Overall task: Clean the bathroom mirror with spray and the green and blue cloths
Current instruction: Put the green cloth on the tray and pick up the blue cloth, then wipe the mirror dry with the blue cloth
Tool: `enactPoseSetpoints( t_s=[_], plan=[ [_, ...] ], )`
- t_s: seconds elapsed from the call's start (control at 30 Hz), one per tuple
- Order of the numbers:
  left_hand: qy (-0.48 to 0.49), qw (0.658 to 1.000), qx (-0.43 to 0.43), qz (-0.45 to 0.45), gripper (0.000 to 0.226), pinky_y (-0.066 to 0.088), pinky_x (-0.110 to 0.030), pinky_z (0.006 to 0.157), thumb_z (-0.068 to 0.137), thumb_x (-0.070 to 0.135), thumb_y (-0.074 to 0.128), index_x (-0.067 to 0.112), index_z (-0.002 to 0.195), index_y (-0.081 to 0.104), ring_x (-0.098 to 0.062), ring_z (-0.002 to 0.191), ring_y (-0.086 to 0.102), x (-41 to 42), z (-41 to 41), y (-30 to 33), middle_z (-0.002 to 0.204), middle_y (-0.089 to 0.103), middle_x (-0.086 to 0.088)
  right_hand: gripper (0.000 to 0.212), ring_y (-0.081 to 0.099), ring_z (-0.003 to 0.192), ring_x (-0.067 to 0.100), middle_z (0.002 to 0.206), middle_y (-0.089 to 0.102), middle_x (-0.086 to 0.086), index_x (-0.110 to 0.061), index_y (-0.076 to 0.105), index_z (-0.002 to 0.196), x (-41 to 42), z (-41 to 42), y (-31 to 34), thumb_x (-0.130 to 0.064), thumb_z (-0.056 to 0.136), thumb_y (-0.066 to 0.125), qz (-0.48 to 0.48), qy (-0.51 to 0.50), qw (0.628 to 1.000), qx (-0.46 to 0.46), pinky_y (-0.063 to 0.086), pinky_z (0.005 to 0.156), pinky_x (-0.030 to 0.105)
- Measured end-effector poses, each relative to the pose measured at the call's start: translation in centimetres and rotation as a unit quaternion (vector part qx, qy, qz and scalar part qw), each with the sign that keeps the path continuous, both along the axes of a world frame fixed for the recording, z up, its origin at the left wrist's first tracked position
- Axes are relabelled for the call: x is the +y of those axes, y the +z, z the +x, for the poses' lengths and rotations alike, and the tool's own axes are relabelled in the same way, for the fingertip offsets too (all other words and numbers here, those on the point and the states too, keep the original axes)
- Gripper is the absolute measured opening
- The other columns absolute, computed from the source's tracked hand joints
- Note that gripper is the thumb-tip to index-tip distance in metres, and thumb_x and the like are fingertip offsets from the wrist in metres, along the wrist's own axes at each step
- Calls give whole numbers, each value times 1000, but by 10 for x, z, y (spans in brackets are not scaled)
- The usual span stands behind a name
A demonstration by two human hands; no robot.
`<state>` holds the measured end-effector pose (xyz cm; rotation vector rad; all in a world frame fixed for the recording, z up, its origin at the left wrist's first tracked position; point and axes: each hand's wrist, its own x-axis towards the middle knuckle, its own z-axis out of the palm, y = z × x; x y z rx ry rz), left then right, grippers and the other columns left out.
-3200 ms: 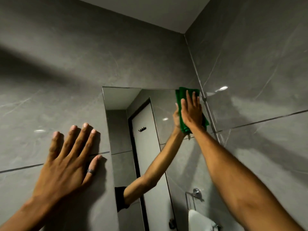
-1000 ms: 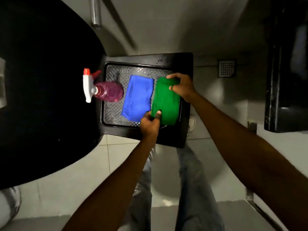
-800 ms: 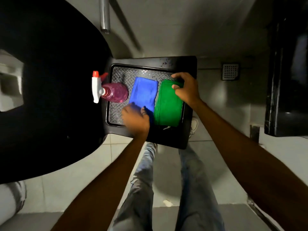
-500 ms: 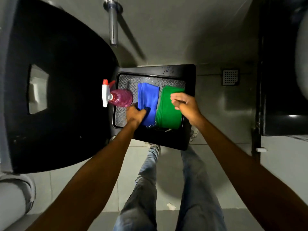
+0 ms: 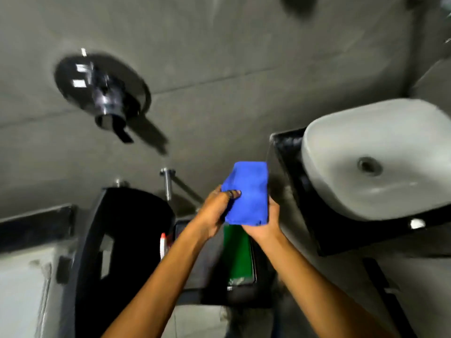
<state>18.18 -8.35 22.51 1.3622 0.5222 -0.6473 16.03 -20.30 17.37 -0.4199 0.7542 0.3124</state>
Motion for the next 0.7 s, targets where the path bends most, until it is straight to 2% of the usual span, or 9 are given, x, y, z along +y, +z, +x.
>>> enactPoseSetpoints(
  t_s=[0.03, 0.1, 0.2, 0.33, 0.43, 0.53, 0.57, 0.63, 0.7],
  plan=[
    [-64, 995, -50, 56, 27, 59, -39, 98, 99, 7, 58, 10, 124, 67, -28, 105, 73, -5, 6, 22, 115, 77, -11, 45, 77, 77, 21, 82, 80, 5, -12, 76, 89, -5, 14, 26, -22, 99, 33, 21, -18, 998, -51, 62, 70, 30],
    [-161, 951, -186, 189, 26, 49, -41, 111, 102, 23, 58, 9, 124, 64, -32, 124, 63, -22, 26, 80, 124, 68, -16, 44, 74, 64, 21, 69, 76, 4, -14, 73, 75, -25, 45, 91, -28, 94, 36, 22, -90, 985, -148, 59, 68, 26],
    [-176, 852, -350, 348, 50, 38, -37, 116, 102, 49, 49, 15, 138, 52, -31, 134, 50, -36, 48, 151, 137, 52, -13, 41, 70, 65, 23, 73, 72, 5, -19, 64, 79, -48, 73, 148, -39, 99, 34, -47, -162, 963, -211, 56, 73, 27],
    [-193, 676, -597, 387, 53, 39, -40, 118, 101, 50, 43, 15, 139, 54, -24, 137, 49, -64, 95, 272, 141, 53, -6, 11, 67, 59, 19, 66, 69, -1, -24, 60, 81, -112, 103, 232, -35, 81, 59, -85, -242, 910, -326, 57, 67, 23],
    [-186, 534, -703, 431, 48, 26, -42, 129, 104, 42, 47, 13, 141, 56, -25, 158, 27, -88, 139, 369, 152, 50, -9, 58, 76, 69, 20, 78, 79, 0, -19, 80, 75, -166, 139, 295, -49, 98, 36, -106, -288, 883, -355, 62, 64, 29],
    [-152, 414, -752, 490, 53, 8, -34, 126, 104, 46, 43, 16, 147, 51, -24, 162, 13, -107, 179, 445, 163, 42, -9, 67, 74, 67, 15, 74, 77, -2, -22, 80, 80, -201, 180, 347, -57, 101, 27, -180, -328, 844, -385, 59, 64, 25],
    [-142, 386, -757, 508, 56, 4, -34, 126, 104, 48, 40, 16, 150, 48, -25, 163, 10, -116, 193, 473, 165, 39, -9, 61, 74, 73, 15, 80, 78, -1, -22, 77, 93, -208, 196, 368, -58, 101, 27, -221, -347, 823, -392, 58, 70, 29],
    [-158, 330, -744, 559, 63, -1, -39, 129, 103, 51, 35, 15, 155, 42, -27, 163, 7, -126, 218, 510, 169, 32, -11, 57, 65, 119, 19, 128, 69, 5, -21, 60, 133, -210, 224, 395, -57, 101, 30, -326, -350, 783, -398, 48, 104, 43],
    [-163, 268, -718, 622, 70, -3, -46, 133, 102, 52, 34, 15, 161, 32, -30, 163, 1, -132, 241, 539, 173, 21, -11, 66, 32, 149, 19, 162, 33, 2, -24, 32, 155, -201, 256, 411, -56, 97, 28, -483, -333, 698, -411, 25, 124, 43]
  ],
)
